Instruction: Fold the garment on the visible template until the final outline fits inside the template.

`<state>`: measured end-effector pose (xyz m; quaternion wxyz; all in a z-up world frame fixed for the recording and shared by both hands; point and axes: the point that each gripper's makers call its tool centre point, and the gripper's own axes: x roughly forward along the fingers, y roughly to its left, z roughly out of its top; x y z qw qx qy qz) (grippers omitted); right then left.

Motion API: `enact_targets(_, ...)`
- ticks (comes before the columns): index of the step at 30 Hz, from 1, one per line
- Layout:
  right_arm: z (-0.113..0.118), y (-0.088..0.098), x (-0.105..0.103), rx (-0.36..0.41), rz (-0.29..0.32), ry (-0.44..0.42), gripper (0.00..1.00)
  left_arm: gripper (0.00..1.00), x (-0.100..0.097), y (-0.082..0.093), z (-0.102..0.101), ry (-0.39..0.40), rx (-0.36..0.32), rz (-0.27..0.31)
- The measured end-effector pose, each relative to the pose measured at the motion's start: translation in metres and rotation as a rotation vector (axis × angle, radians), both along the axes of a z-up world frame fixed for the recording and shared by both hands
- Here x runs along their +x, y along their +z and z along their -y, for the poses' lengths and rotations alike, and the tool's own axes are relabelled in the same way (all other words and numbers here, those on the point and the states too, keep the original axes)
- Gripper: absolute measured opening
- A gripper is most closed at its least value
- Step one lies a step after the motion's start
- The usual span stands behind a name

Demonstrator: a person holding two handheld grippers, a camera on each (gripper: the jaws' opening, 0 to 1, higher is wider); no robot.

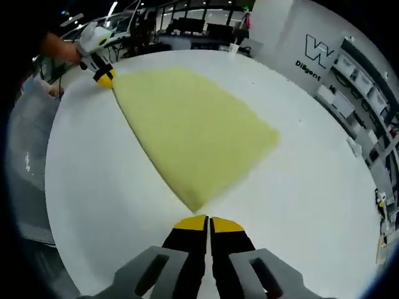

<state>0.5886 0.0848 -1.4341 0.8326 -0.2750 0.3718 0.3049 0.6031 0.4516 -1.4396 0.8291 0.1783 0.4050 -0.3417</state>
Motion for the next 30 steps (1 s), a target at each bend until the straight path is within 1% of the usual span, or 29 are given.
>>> enact_targets(1, 0.000, 0.002, 0.001, -0.006, 0.016, 0.008, 0.00, 0.25, 0.001, 0.001, -0.001, 0.005, 0.000, 0.004)
enact_targets(2, -0.001, 0.005, 0.002, -0.003, 0.021, 0.006, 0.00, 0.32, 0.003, 0.004, -0.003, 0.019, -0.006, 0.021)
enact_targets(3, -0.002, 0.008, 0.002, 0.002, 0.024, 0.002, 0.00, 0.35, 0.006, 0.009, -0.004, 0.026, -0.012, 0.048)
enact_targets(4, -0.002, 0.011, 0.003, 0.009, 0.029, 0.001, 0.00, 0.37, 0.011, 0.017, -0.006, 0.033, -0.014, 0.095)
enact_targets(5, -0.003, 0.012, 0.005, 0.013, 0.030, -0.002, 0.00, 0.39, 0.014, 0.022, -0.007, 0.031, -0.005, 0.127)
enact_targets(6, -0.002, 0.013, 0.006, 0.008, 0.031, -0.004, 0.00, 0.40, 0.021, 0.027, -0.009, 0.013, 0.014, 0.182)
enact_targets(7, -0.001, 0.015, 0.007, -0.007, 0.042, -0.003, 0.00, 0.41, 0.022, 0.030, -0.007, 0.004, 0.007, 0.197)
enact_targets(8, -0.001, 0.017, 0.008, -0.009, 0.045, -0.003, 0.00, 0.41, 0.024, 0.032, -0.004, -0.006, -0.014, 0.203)
enact_targets(10, -0.004, 0.021, 0.010, -0.001, 0.069, -0.001, 0.00, 0.40, 0.020, 0.038, 0.007, -0.020, -0.050, 0.186)
enact_targets(11, -0.006, 0.024, 0.011, 0.001, 0.087, 0.000, 0.02, 0.38, 0.017, 0.038, 0.012, -0.035, -0.053, 0.179)
enact_targets(12, -0.008, 0.024, 0.012, 0.004, 0.091, -0.006, 0.05, 0.37, 0.014, 0.036, 0.016, -0.044, -0.048, 0.173)
enact_targets(13, -0.009, 0.024, 0.012, 0.007, 0.092, -0.013, 0.06, 0.36, 0.011, 0.031, 0.021, -0.056, -0.035, 0.162)
enact_targets(14, -0.011, 0.024, 0.012, 0.024, 0.086, -0.042, 0.06, 0.36, 0.008, 0.029, 0.023, -0.056, -0.030, 0.155)
enact_targets(16, -0.016, 0.025, 0.014, 0.050, 0.102, -0.054, 0.08, 0.37, 0.005, 0.018, 0.028, -0.057, -0.029, 0.121)
enact_targets(17, -0.020, 0.024, 0.013, 0.069, 0.098, -0.063, 0.08, 0.36, 0.001, 0.010, 0.029, -0.067, -0.015, 0.095)
enact_targets(18, -0.027, 0.023, 0.011, 0.116, 0.078, -0.087, 0.09, 0.36, 0.000, 0.005, 0.028, -0.073, -0.004, 0.082)
enact_targets(19, -0.030, 0.021, 0.009, 0.140, 0.066, -0.096, 0.10, 0.36, -0.002, -0.001, 0.026, -0.105, 0.049, 0.089)
enact_targets(20, -0.034, 0.018, 0.007, 0.163, 0.046, -0.115, 0.12, 0.36, 0.001, -0.002, 0.025, -0.126, 0.070, 0.111)
enact_targets(21, -0.035, 0.016, 0.006, 0.155, 0.039, -0.125, 0.15, 0.36, 0.001, -0.002, 0.028, -0.114, 0.057, 0.108)
enact_targets(22, -0.036, 0.016, 0.007, 0.151, 0.047, -0.120, 0.15, 0.36, 0.001, 0.001, 0.029, -0.110, 0.051, 0.109)
enact_targets(23, -0.039, 0.016, 0.006, 0.157, 0.054, -0.119, 0.15, 0.37, 0.003, 0.005, 0.032, -0.102, 0.034, 0.121)
enact_targets(24, -0.041, 0.015, 0.005, 0.163, 0.052, -0.121, 0.15, 0.38, 0.010, 0.016, 0.037, -0.109, 0.016, 0.181)
enact_targets(26, -0.047, 0.013, 0.005, 0.181, 0.046, -0.126, 0.16, 0.37, 0.019, 0.031, 0.042, -0.122, 0.016, 0.266)
enact_targets(27, -0.051, 0.011, 0.005, 0.182, 0.047, -0.123, 0.18, 0.36, 0.020, 0.034, 0.044, -0.120, 0.012, 0.275)
enact_targets(29, -0.055, 0.008, 0.005, 0.182, 0.048, -0.112, 0.22, 0.36, 0.018, 0.033, 0.050, -0.112, -0.016, 0.239)
enact_targets(30, -0.058, 0.006, 0.004, 0.188, 0.037, -0.112, 0.24, 0.36, 0.013, 0.027, 0.054, -0.105, -0.038, 0.185)
